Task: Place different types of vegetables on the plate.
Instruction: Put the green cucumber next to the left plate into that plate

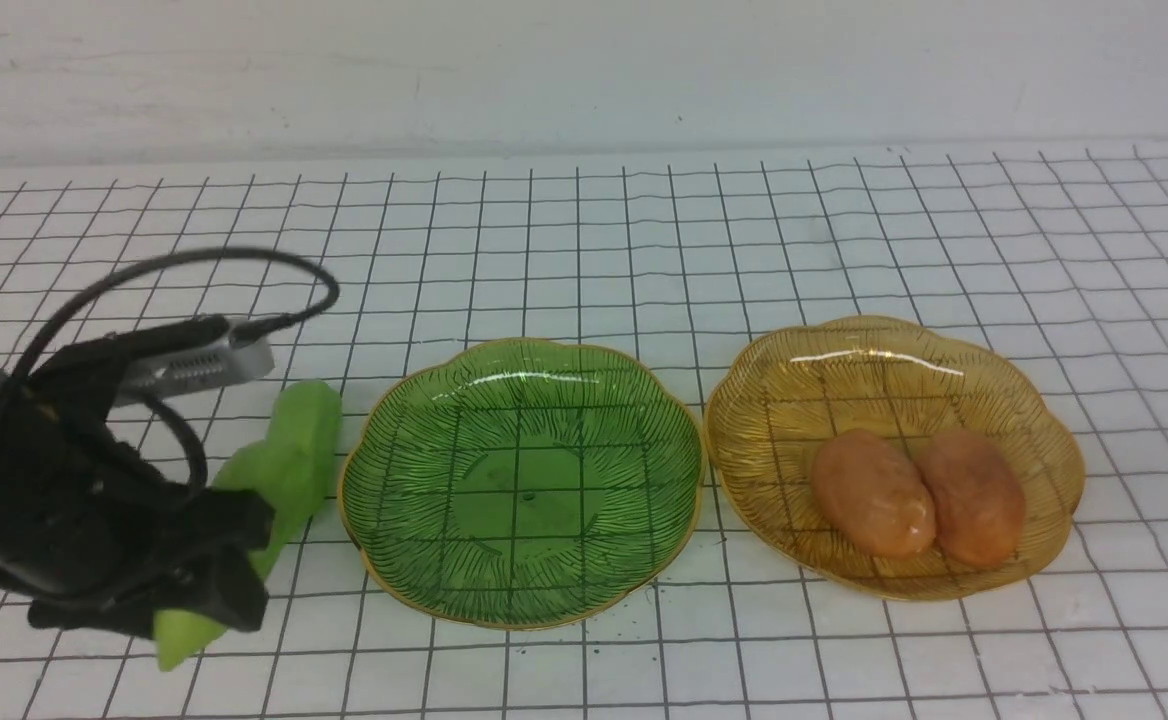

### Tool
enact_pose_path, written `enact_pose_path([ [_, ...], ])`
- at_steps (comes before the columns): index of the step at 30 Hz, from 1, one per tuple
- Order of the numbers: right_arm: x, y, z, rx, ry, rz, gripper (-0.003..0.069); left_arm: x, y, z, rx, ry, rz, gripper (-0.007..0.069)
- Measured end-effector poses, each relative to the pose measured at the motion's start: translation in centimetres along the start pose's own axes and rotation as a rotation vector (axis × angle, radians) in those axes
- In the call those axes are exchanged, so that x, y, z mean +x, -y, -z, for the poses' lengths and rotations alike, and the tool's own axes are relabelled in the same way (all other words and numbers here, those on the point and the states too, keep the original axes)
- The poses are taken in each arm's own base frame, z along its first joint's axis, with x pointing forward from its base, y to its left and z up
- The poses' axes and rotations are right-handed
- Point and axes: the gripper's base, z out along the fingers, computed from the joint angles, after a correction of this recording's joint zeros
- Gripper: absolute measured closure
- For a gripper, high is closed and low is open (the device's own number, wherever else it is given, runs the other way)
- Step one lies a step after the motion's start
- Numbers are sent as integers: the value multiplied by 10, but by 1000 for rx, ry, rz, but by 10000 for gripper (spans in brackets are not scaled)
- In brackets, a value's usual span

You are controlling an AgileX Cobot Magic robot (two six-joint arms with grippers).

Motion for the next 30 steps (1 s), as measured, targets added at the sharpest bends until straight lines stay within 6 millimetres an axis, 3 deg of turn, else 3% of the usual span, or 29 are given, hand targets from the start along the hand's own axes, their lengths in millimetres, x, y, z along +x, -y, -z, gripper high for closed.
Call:
enact_pose_path([
  [5, 0, -2, 0, -20, 2, -9, 673, -27, 47, -21, 95, 75, -95, 282],
  [13, -1, -2, 0, -19, 10, -9, 673, -58, 86, -78, 118, 105, -145, 276],
  [15, -1, -2, 0, -21, 15, -11, 673, -64, 92, -88, 123, 99, -147, 250],
  [17, -2, -2, 0, -21, 19, -11, 673, -71, 96, -98, 134, 85, -136, 169],
  [18, -2, -2, 0, -21, 20, -11, 673, -72, 96, -99, 133, 82, -135, 161],
  [20, -2, -2, 0, -22, 21, -12, 673, -76, 98, -103, 135, 77, -132, 65],
  [23, -2, -2, 0, -22, 21, -12, 673, -78, 99, -103, 136, 78, -133, -20],
  [27, -2, -2, 0, -21, 27, -12, 673, -84, 99, -97, 118, 95, -162, -55],
  [30, -3, -2, 0, -21, 29, -12, 673, -96, 87, -83, 60, 99, -189, -53],
])
